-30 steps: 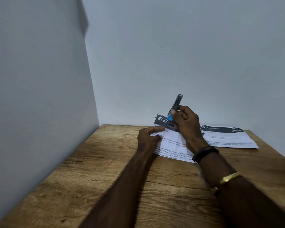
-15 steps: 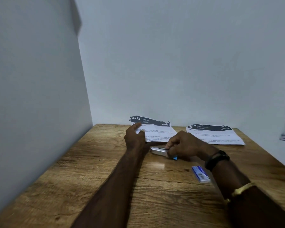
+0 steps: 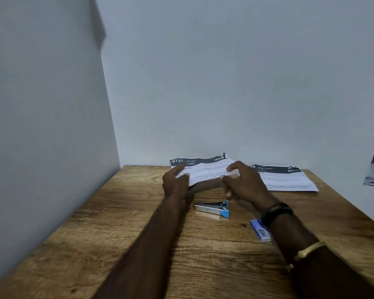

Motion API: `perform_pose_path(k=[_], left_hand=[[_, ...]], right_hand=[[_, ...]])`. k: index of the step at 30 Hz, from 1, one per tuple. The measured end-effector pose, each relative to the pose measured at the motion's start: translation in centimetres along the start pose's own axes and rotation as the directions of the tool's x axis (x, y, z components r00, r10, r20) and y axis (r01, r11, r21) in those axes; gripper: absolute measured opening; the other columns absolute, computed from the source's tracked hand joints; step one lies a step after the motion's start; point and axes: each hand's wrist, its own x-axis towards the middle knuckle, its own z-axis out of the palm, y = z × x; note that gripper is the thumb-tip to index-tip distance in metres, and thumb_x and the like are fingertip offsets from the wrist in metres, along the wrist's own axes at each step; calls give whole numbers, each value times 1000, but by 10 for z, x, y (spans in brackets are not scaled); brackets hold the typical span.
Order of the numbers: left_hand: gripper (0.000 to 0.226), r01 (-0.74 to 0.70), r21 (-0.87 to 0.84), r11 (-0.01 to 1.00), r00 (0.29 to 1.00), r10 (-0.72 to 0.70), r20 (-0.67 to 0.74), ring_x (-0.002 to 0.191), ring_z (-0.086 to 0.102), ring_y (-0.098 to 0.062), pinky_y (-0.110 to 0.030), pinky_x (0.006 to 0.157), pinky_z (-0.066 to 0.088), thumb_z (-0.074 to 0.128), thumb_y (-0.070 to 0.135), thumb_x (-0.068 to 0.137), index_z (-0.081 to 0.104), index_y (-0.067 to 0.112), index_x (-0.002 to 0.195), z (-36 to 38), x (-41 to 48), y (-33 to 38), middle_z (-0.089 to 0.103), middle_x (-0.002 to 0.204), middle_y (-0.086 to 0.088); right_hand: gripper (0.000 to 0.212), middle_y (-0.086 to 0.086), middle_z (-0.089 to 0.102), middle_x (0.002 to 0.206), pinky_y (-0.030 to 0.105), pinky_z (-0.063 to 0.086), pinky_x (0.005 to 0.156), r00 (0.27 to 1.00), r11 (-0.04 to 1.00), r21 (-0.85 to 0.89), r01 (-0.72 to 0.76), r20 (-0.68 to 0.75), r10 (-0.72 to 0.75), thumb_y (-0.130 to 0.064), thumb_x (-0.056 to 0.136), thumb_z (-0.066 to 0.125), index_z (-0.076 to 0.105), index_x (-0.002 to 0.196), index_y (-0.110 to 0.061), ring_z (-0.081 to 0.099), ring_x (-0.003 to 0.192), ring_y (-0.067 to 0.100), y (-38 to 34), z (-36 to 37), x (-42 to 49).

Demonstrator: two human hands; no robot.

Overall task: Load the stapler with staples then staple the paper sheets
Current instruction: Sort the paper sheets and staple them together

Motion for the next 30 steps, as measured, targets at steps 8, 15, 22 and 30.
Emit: perform_pose_path(k=[8,15,22,30], left_hand=[[40,4,-25,1000,995,-2,103,115,65,-35,-49,98,56,66,-3,89,66,10,127,3,-10,3,66,128,-17],[55,-66,2,998,970,64,233,113,67,-34,-47,99,56,84,-4,72,68,3,124,25,-39,12,67,124,-18],[75,-150,96,984,954,119,275,124,59,-28,-44,109,50,87,-5,67,58,2,136,70,-55,9,61,137,-15],[77,-173,202,964,943,103,317,129,56,-26,-28,111,41,87,0,71,54,1,140,128,-67,-7,57,142,-15]], right_hand=[[15,14,80,79,35,61,67,998,979,196,-55,-20,60,-6,84,73,76,98,-8,72,62,19,-1,-7,1],[32,9,79,82,31,65,66,982,990,134,-44,-174,67,1,75,78,78,105,-11,73,65,17,9,-29,-4],[39,5,79,96,42,63,86,934,996,83,-33,-353,61,-3,72,81,80,109,-14,75,85,21,23,-63,-4],[41,8,76,117,44,57,99,865,992,50,-119,-484,128,-5,73,79,79,112,-16,70,107,27,52,-102,-2]])
